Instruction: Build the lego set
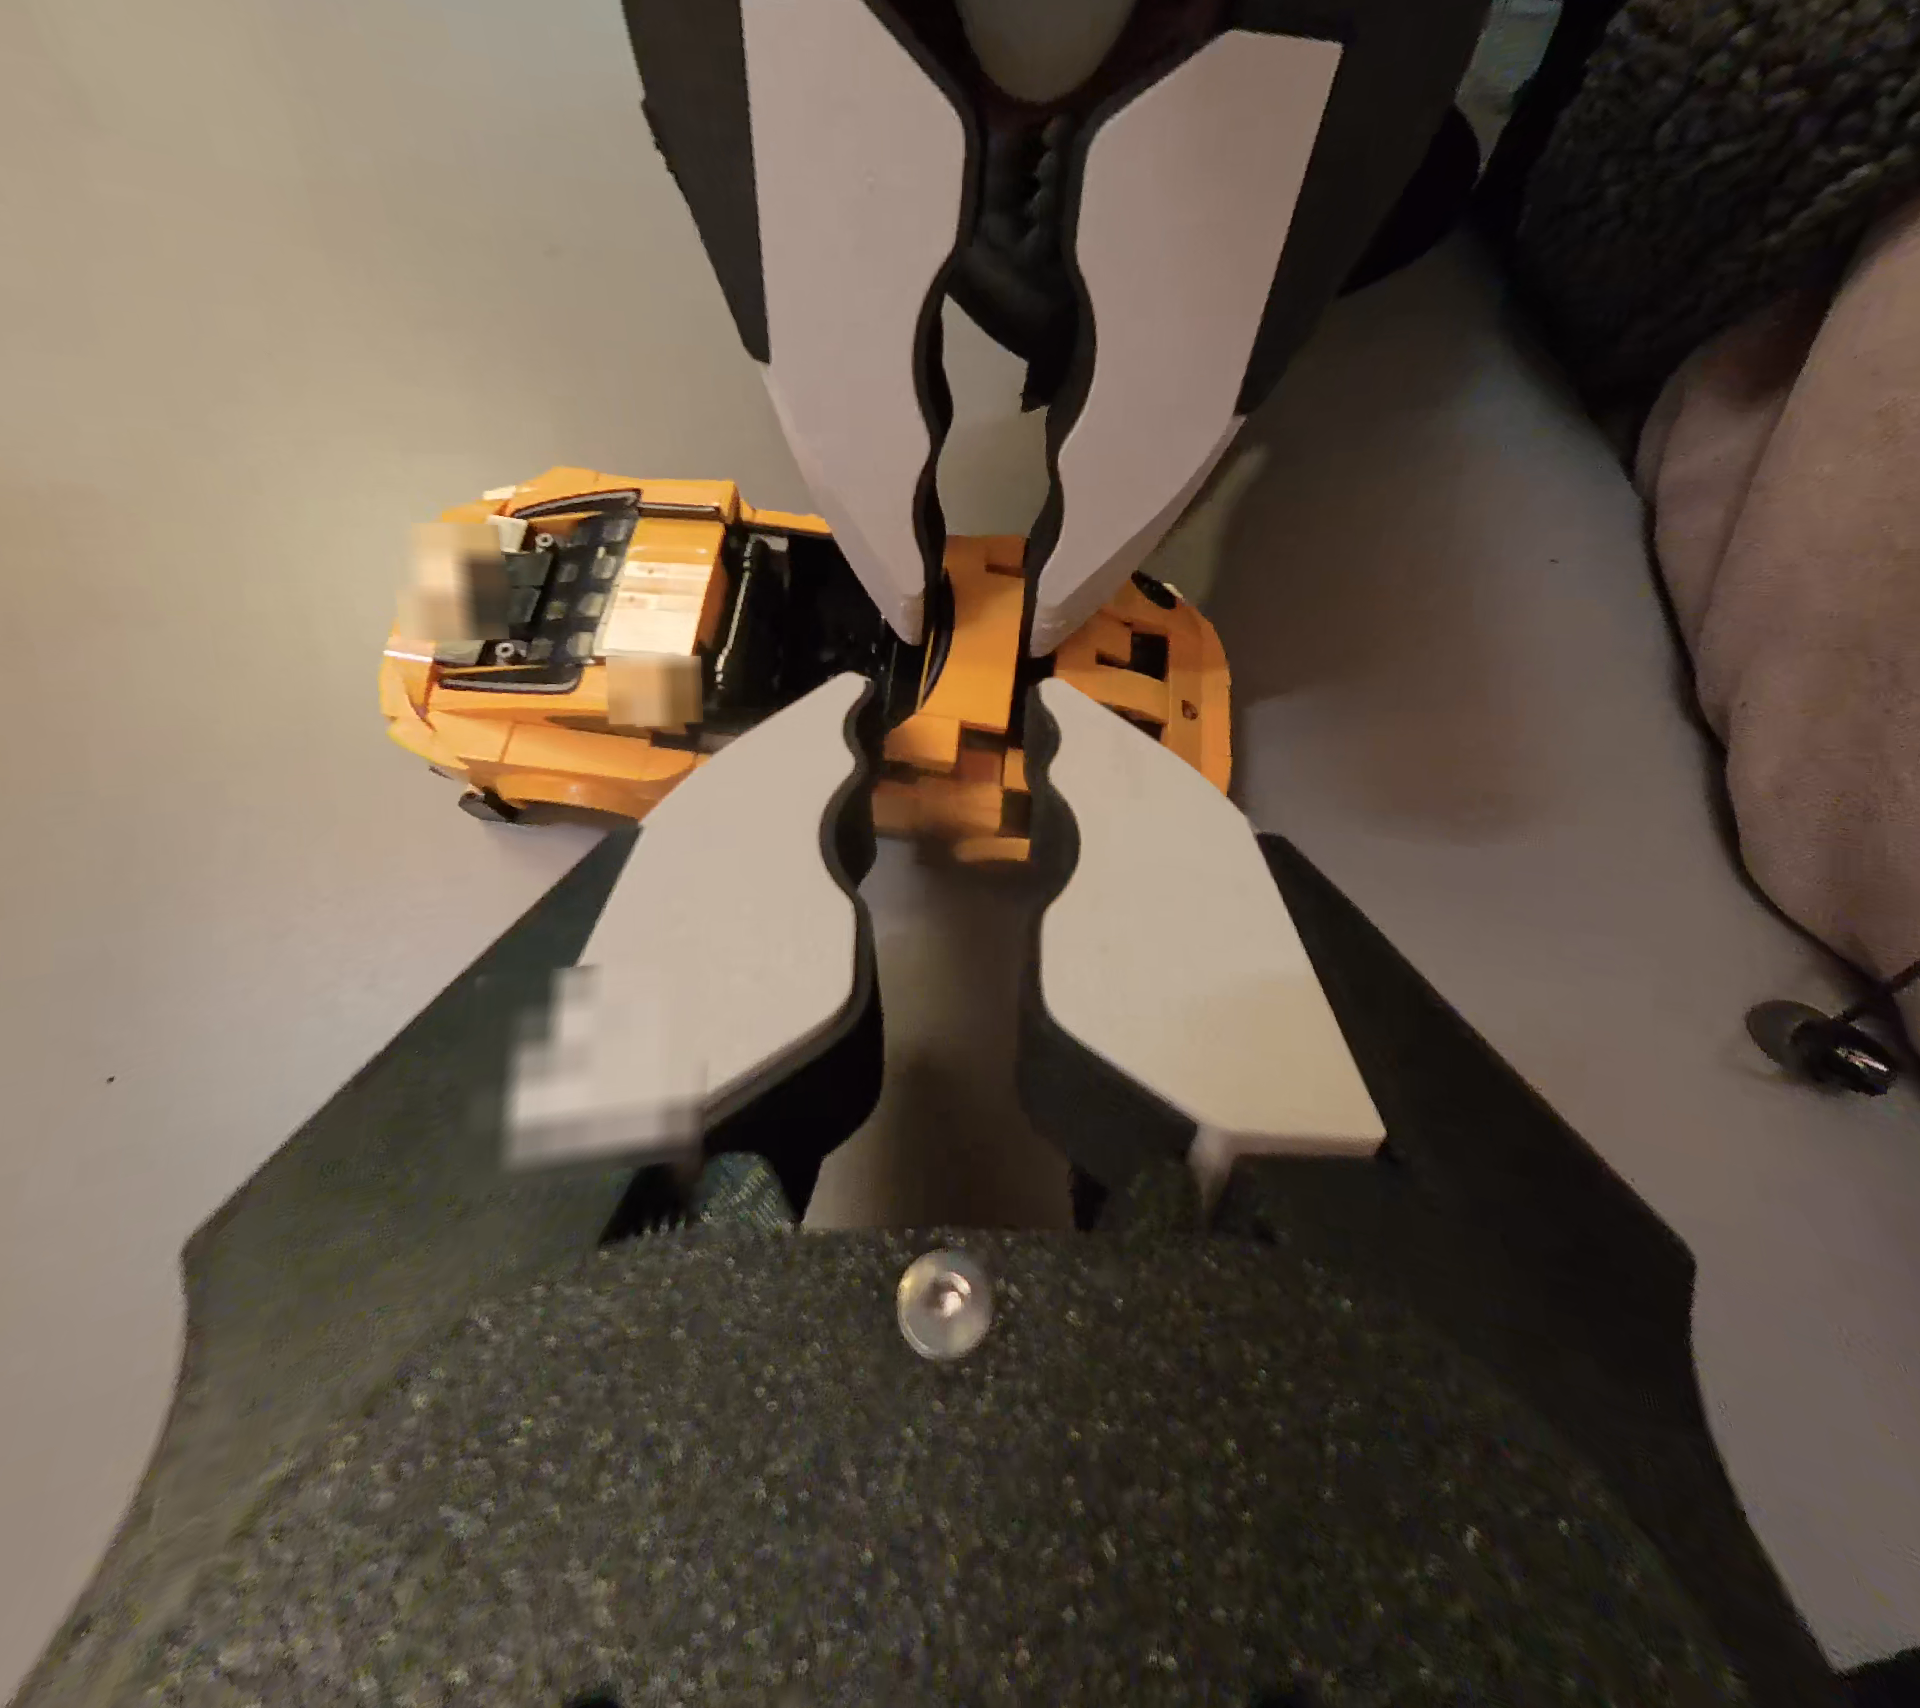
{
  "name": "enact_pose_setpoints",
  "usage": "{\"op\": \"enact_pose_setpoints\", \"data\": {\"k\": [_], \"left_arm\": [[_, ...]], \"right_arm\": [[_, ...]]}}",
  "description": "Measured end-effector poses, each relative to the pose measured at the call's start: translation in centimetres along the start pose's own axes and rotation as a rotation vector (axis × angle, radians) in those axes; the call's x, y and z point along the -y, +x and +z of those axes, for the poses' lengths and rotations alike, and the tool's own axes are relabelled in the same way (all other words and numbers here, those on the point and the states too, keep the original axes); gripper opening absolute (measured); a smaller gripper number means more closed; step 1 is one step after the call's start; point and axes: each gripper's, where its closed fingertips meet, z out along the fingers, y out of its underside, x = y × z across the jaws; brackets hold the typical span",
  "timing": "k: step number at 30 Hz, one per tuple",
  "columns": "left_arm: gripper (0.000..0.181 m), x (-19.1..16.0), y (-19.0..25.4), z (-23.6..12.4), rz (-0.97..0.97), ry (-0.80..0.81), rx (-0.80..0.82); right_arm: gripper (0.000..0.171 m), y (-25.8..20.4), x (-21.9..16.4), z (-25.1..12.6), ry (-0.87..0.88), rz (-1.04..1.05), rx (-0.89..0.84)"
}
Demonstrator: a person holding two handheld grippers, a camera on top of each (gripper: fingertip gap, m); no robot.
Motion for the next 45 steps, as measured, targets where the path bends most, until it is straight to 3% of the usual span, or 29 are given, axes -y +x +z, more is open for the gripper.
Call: {"op": "enact_pose_setpoints", "data": {"k": [29,35,45], "left_arm": [[0.025,-0.2,0.7,-0.7,-0.009,0.002,-0.018],[0.016,-0.8,0.4,-0.5,-0.047,-0.010,-0.018],[0.017,-0.8,0.0,-1.1,-0.057,0.005,-0.014]], "right_arm": [[0.016,-0.8,-0.3,0.0,-0.118,-0.011,-0.010],[0.017,-0.8,-0.1,0.2,-0.100,0.005,-0.025],[0.026,-0.6,0.1,-0.1,0.010,0.091,-0.010]]}}
